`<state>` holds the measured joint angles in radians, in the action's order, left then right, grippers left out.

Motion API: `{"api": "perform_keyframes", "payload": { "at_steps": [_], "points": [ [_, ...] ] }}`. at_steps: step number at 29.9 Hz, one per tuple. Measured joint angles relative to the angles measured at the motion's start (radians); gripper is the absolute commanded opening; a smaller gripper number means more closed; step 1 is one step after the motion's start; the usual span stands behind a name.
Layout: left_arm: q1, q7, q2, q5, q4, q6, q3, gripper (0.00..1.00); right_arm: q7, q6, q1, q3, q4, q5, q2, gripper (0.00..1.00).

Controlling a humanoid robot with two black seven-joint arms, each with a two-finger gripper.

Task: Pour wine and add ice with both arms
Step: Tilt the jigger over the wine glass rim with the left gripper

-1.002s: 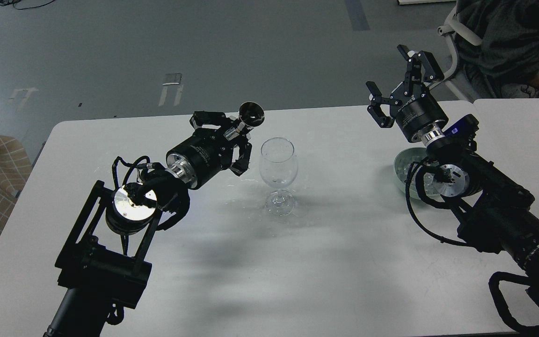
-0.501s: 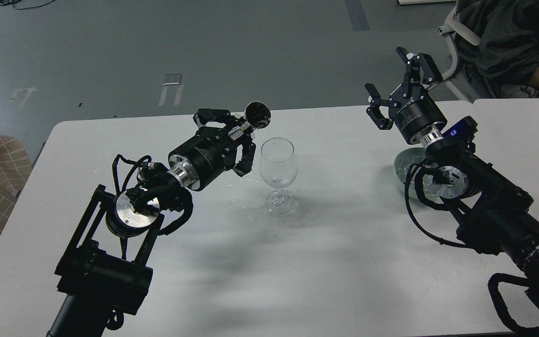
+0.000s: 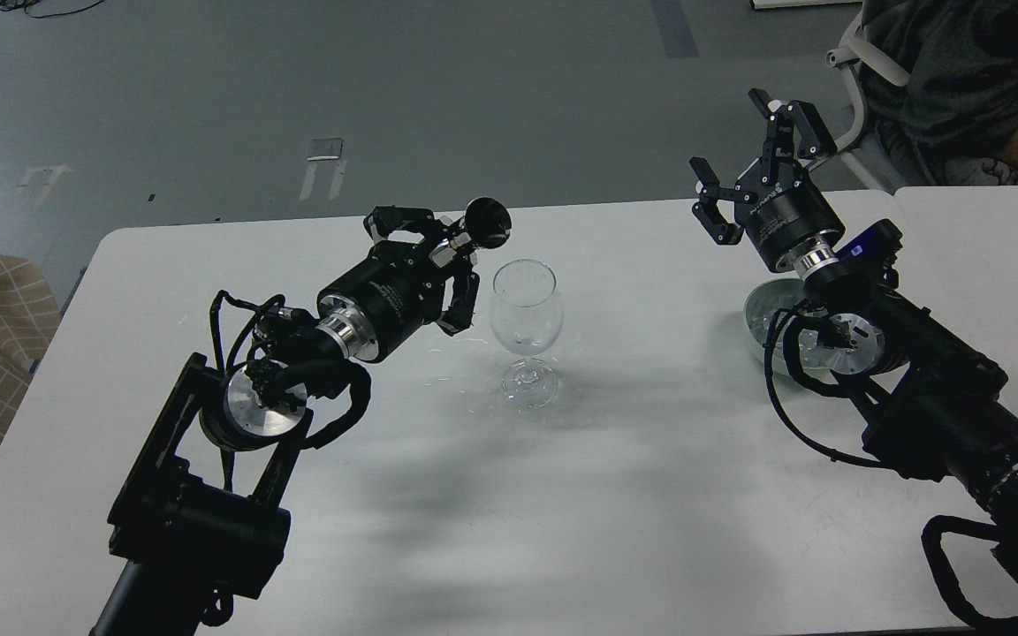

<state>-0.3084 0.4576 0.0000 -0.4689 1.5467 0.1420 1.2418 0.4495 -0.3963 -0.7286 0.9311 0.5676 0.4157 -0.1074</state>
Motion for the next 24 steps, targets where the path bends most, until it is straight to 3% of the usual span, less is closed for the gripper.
{"api": "perform_keyframes", "payload": {
  "at_steps": [14,24],
  "points": [
    [0.011,-0.038,0.0,-0.087,0.004,0.001,-0.029,0.0,0.0,0.0,0.0,0.0,0.0,0.0,-0.001,1.0],
    [0.012,-0.041,0.0,-0.119,0.007,0.002,-0.046,0.0,0.0,0.0,0.0,0.0,0.0,0.0,-0.003,1.0]
  ]
}}
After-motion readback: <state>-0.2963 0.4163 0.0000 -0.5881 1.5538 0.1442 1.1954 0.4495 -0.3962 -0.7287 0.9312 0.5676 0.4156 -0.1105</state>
